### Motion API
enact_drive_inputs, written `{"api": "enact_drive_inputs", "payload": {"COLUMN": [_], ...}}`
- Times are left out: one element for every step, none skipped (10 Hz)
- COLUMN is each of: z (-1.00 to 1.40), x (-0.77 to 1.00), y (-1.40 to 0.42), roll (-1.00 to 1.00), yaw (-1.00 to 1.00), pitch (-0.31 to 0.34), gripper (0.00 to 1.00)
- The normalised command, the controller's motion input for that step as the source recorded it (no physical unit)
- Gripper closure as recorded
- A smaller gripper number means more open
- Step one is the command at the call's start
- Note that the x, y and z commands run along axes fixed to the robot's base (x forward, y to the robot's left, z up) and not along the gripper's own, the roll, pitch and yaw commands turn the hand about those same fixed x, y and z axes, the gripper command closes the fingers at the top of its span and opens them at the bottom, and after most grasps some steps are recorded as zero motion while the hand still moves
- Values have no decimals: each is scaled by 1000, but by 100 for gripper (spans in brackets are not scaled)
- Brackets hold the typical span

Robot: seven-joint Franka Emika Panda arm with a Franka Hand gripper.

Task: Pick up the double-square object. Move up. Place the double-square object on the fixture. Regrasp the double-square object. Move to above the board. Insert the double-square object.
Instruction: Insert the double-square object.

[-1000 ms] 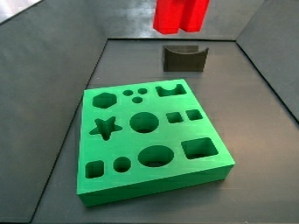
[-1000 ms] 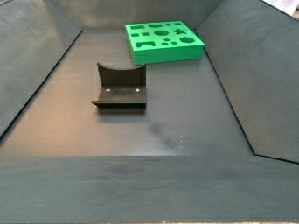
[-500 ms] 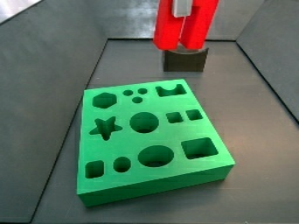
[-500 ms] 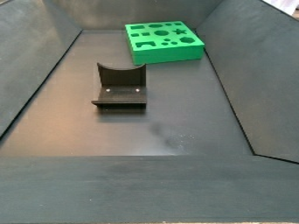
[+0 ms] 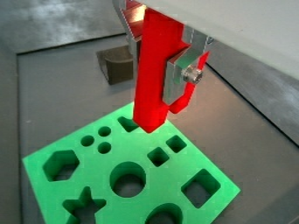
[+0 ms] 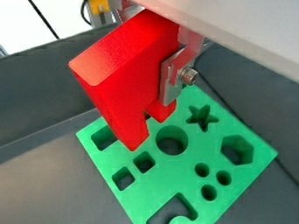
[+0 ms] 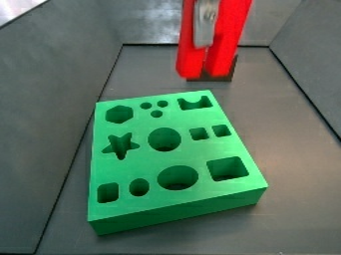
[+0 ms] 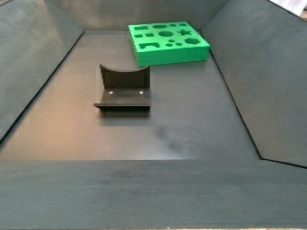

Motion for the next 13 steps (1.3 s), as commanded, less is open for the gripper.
{"api": "enact_drive_inputs", "payload": {"z": [-580, -577, -297, -46, -134, -257, -320, -320, -340, -346, -271, 0, 0], "x": [0, 20, 0, 0, 0, 0, 0, 0, 0, 0, 0, 26, 66], "y": [0, 0, 0, 0, 0, -3, -20, -14, -14, -23, -14, 0, 0], "roll": [93, 86, 20, 4, 26, 54, 67, 60, 56, 53, 41, 0, 0], "yaw": [-66, -57, -29, 0, 0, 0, -6, -3, -6, -6, 0, 0, -20], "pitch": [-260, -237, -210, 0, -34, -66, -107, -109, -119, -124, -113, 0, 0], "gripper": [100, 100, 100, 100, 100, 100, 100, 100, 100, 100, 100, 100, 100]}}
